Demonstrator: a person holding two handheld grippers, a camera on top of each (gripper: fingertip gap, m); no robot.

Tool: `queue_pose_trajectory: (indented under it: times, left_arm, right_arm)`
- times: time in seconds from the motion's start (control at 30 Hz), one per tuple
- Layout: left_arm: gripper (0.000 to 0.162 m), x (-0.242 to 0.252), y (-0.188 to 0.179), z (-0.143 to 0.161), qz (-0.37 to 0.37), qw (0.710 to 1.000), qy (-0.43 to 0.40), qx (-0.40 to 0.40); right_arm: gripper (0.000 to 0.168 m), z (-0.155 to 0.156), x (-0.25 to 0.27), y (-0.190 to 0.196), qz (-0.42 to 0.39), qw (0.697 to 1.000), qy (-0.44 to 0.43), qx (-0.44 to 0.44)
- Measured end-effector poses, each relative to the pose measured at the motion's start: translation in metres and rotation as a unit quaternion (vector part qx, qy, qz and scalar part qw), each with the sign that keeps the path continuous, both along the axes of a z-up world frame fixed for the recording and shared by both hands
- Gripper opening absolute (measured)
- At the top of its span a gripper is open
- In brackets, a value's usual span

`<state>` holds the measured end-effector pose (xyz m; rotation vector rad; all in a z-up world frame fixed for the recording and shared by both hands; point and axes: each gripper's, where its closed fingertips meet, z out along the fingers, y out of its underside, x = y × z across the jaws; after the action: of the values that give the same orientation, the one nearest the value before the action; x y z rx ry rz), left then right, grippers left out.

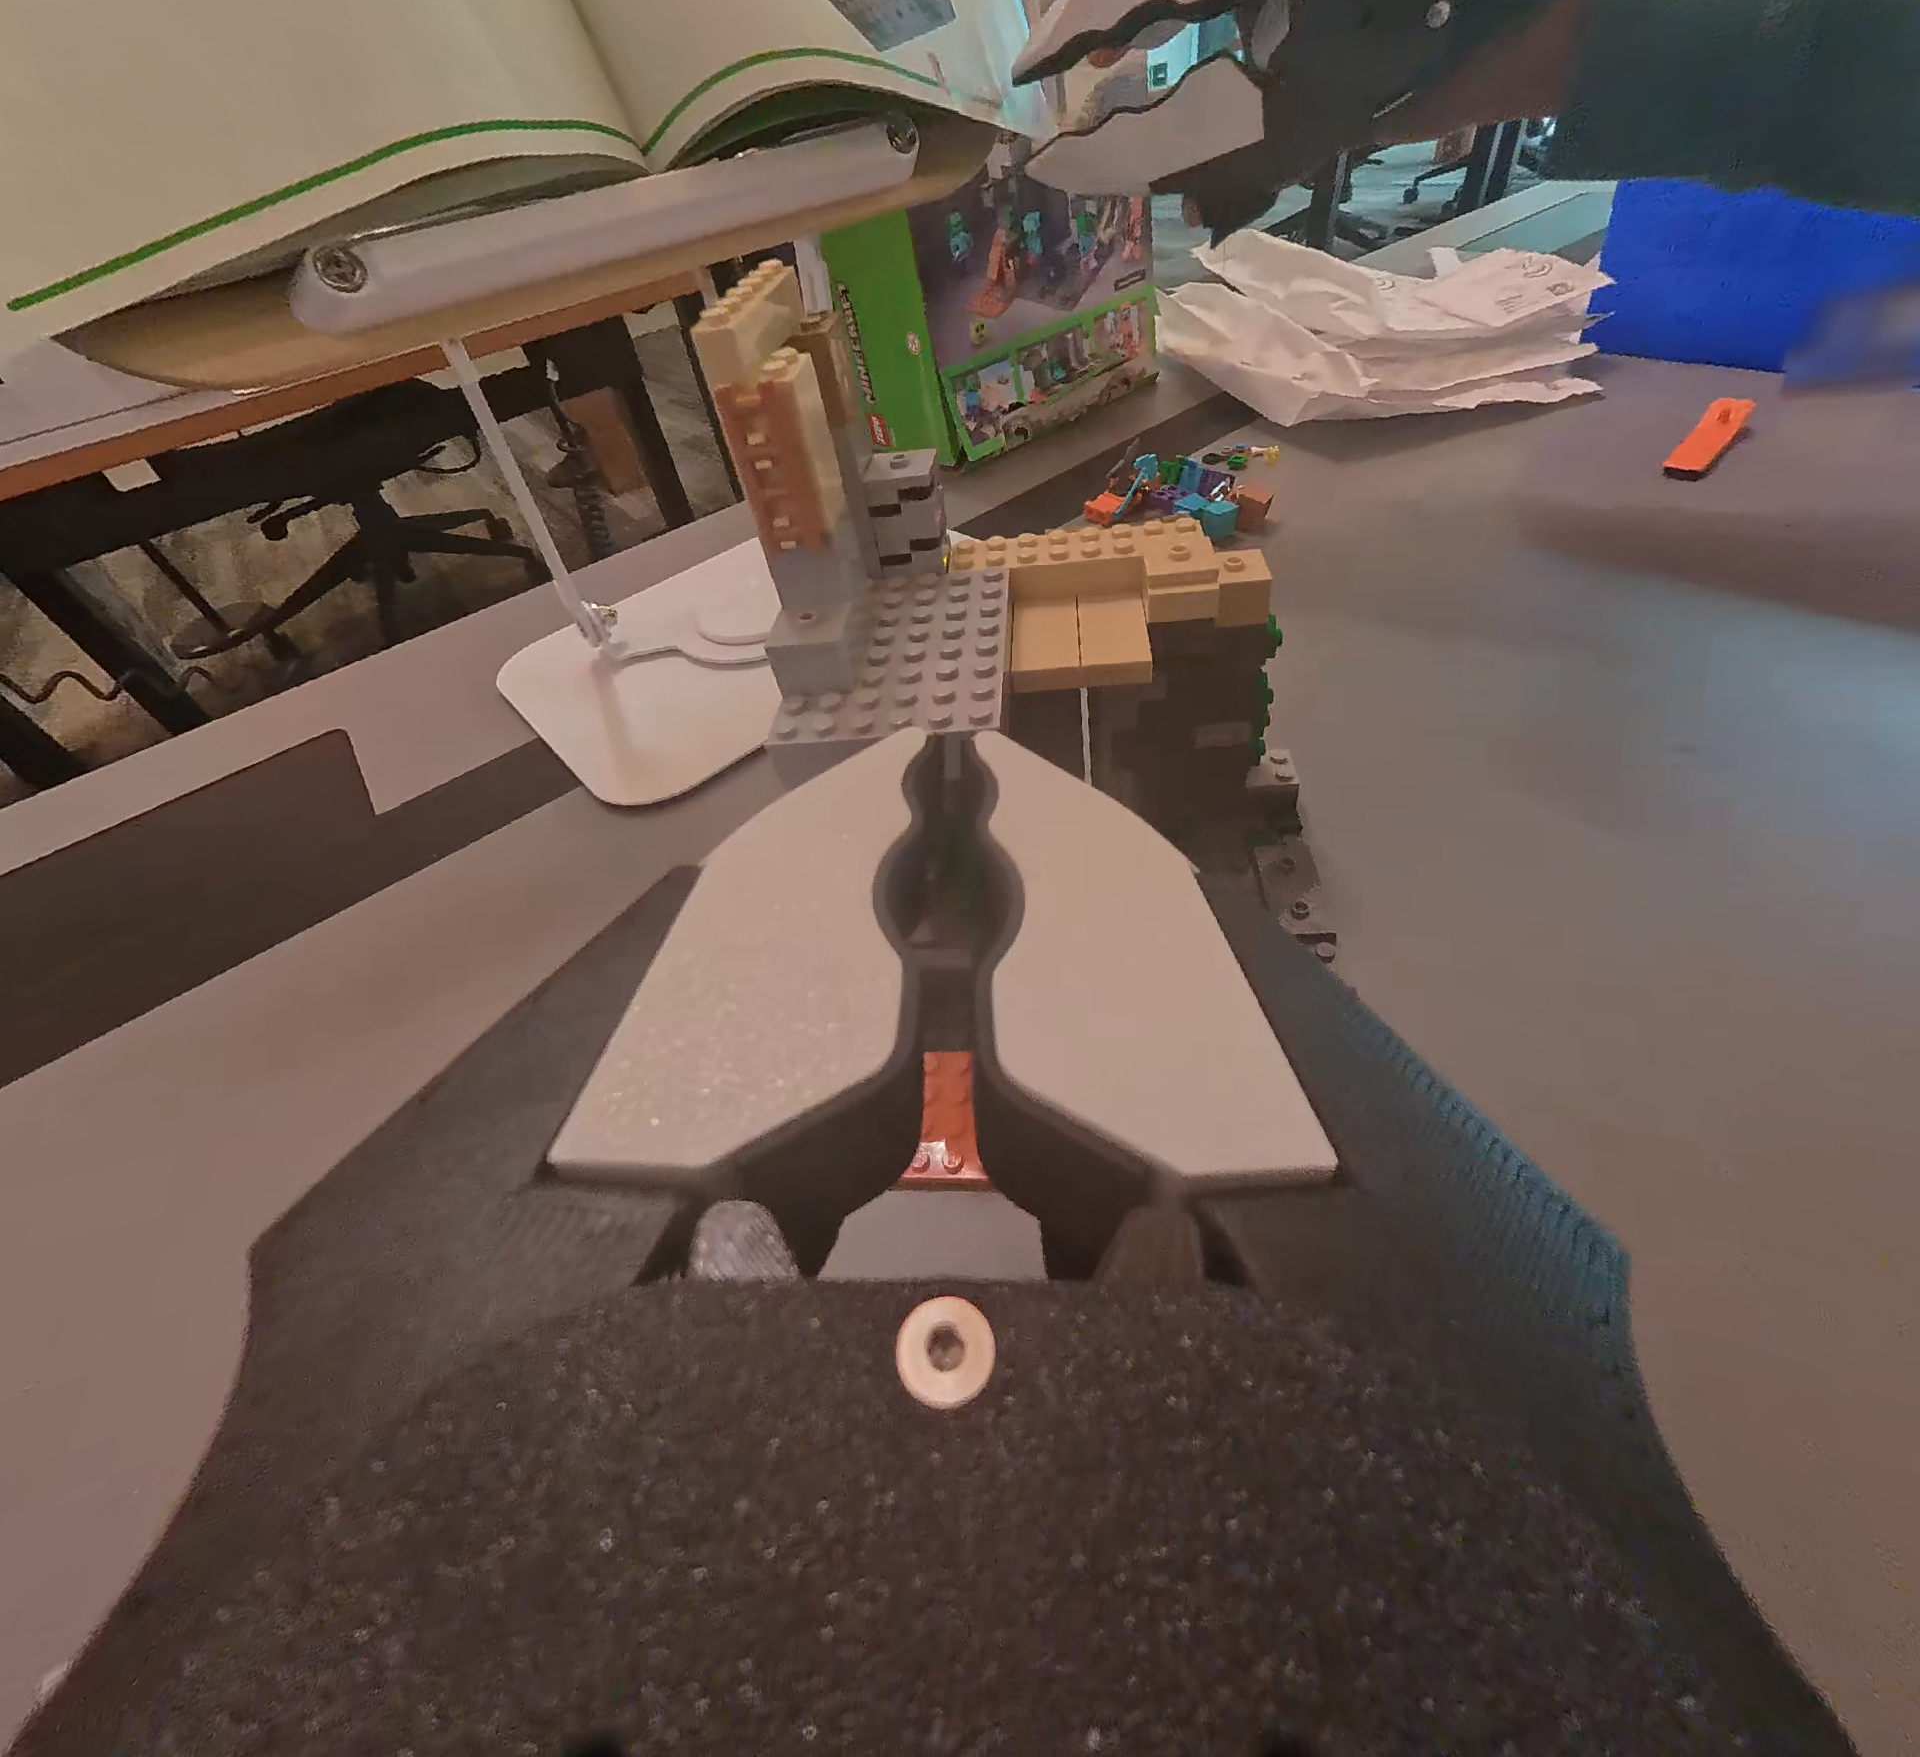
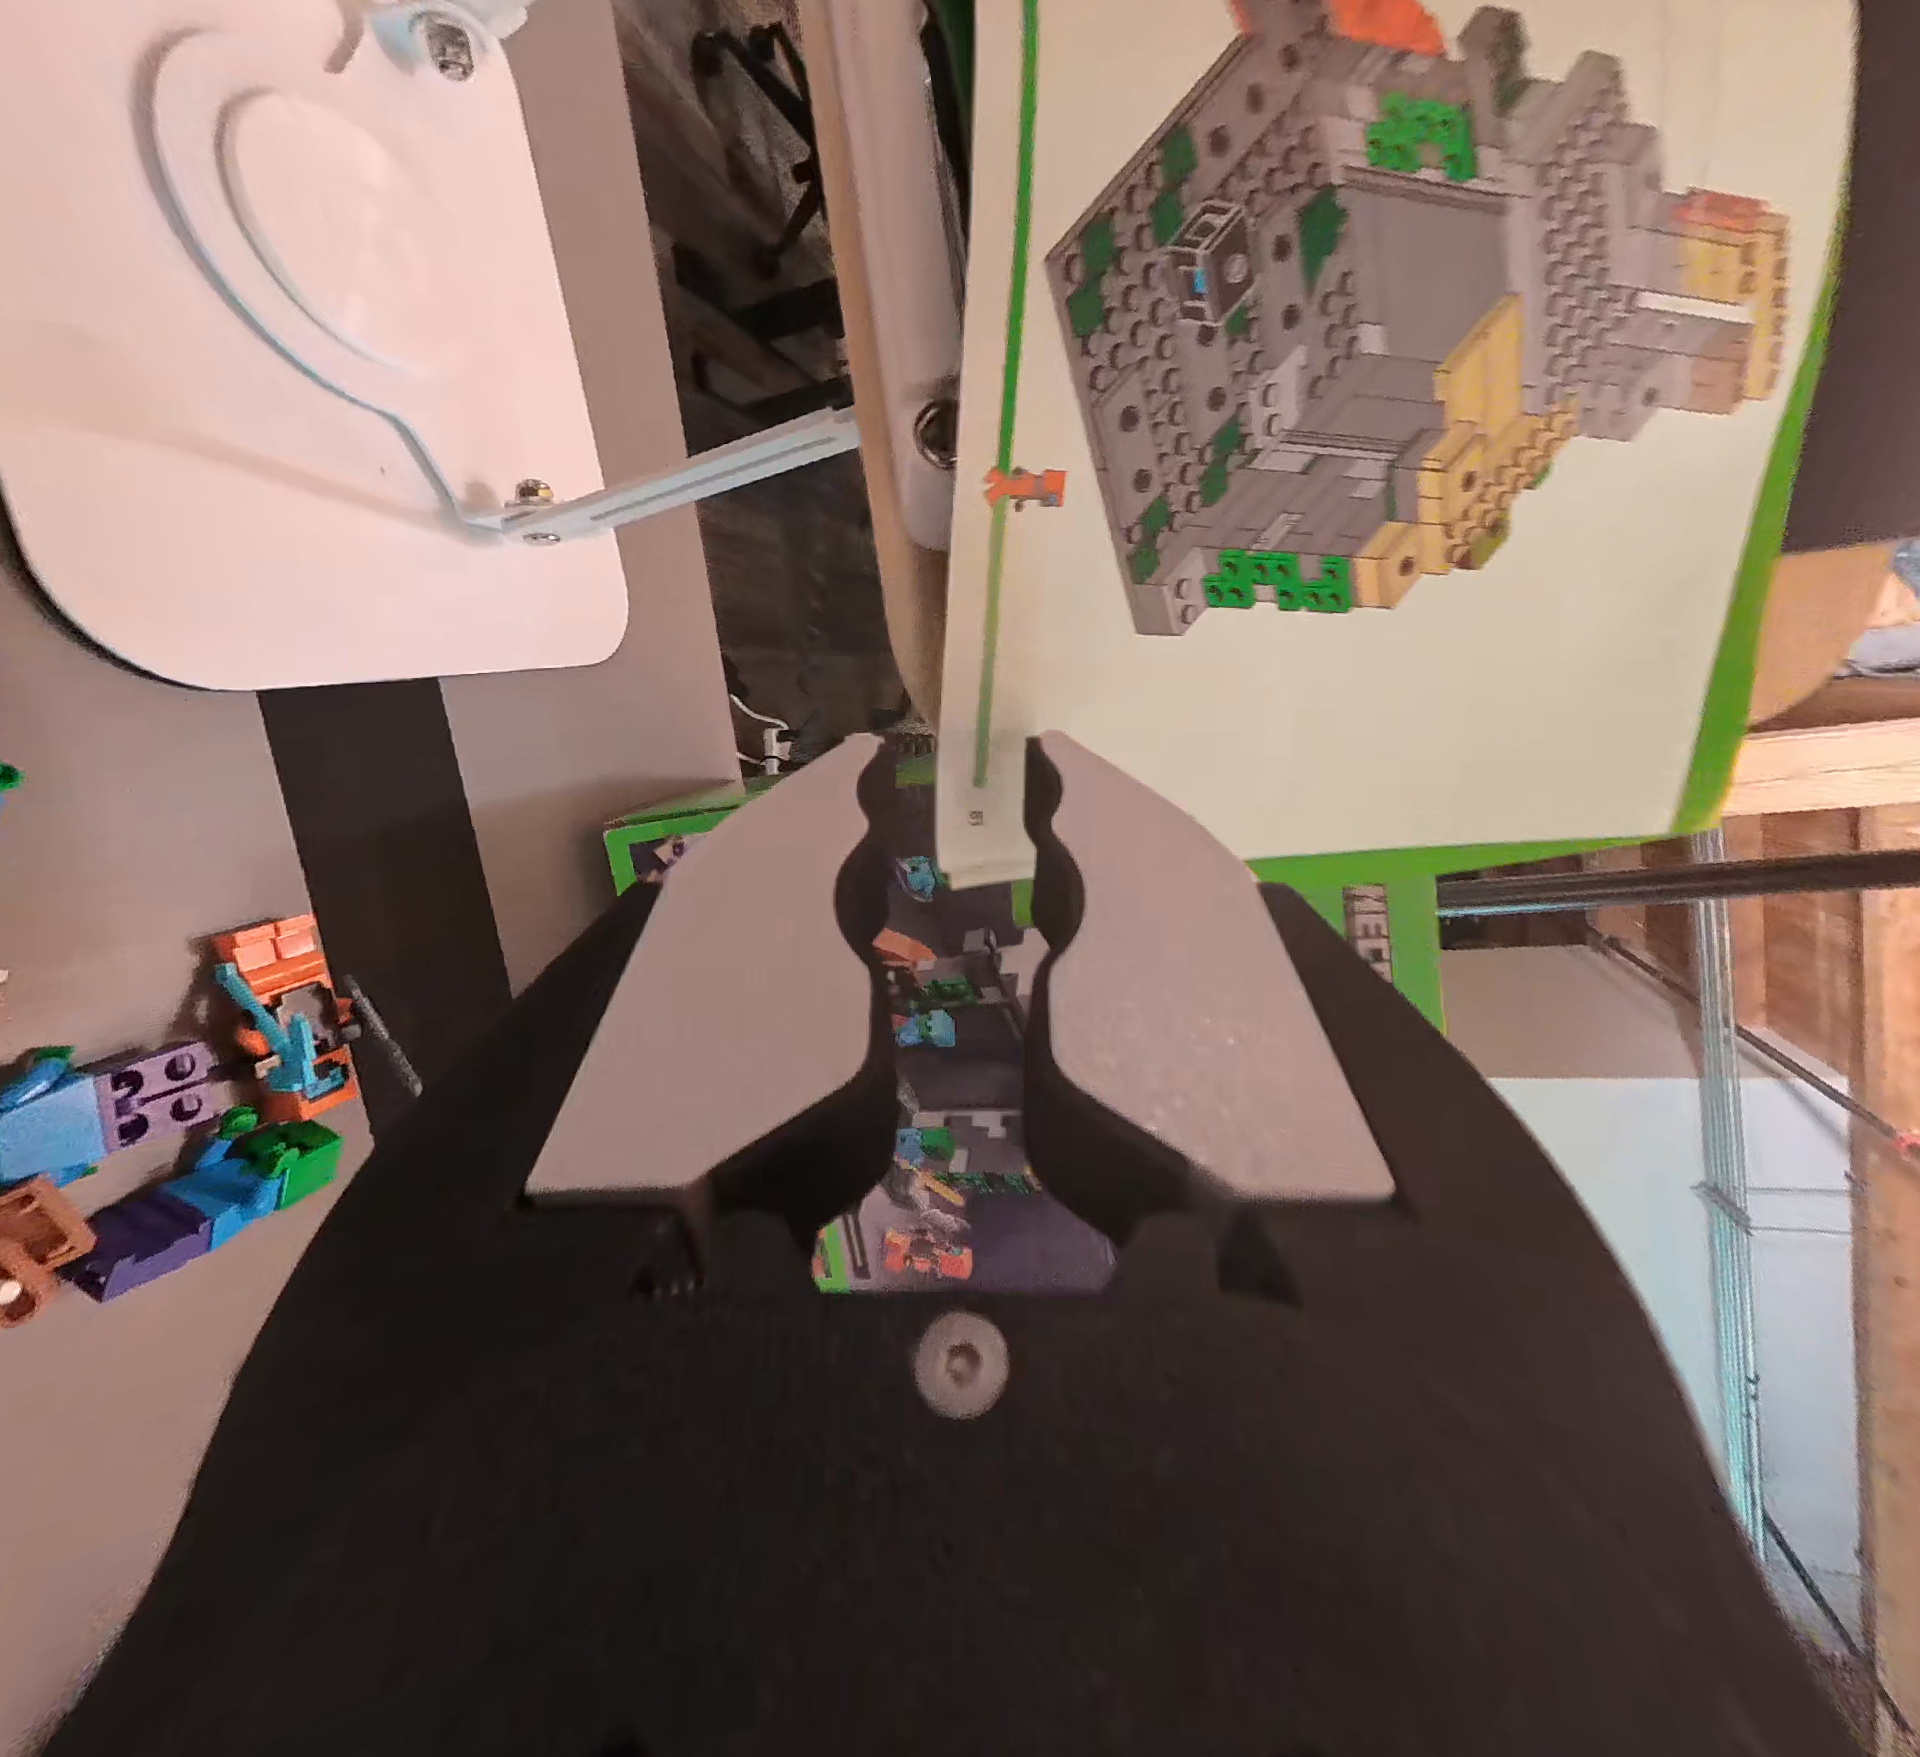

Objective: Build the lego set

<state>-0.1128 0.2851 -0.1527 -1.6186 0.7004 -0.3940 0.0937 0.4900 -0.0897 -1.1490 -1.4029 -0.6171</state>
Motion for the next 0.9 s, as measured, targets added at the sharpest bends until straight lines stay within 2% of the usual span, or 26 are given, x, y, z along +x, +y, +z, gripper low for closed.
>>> queue_pose_trajectory:
  times: [0.3, 0.53, 0.9]
  left_arm:
    - [0.003, 0.002, 0.0, -0.005, -0.006, 1.0, 0.002, -0.009]
    - [0.003, 0.001, 0.001, -0.004, -0.004, 1.0, 0.002, -0.009]
    - [0.003, 0.003, -0.001, -0.005, -0.008, 1.0, 0.004, -0.009]
  right_arm:
    - [0.001, -0.004, 0.006, 0.004, -0.003, 1.0, -0.014, -0.013]
    - [0.0, 0.002, 0.008, 0.003, -0.001, 1.0, -0.008, -0.023]
    - [0.0, 0.032, 0.002, 0.003, 0.0, 0.999, 0.047, -0.019]
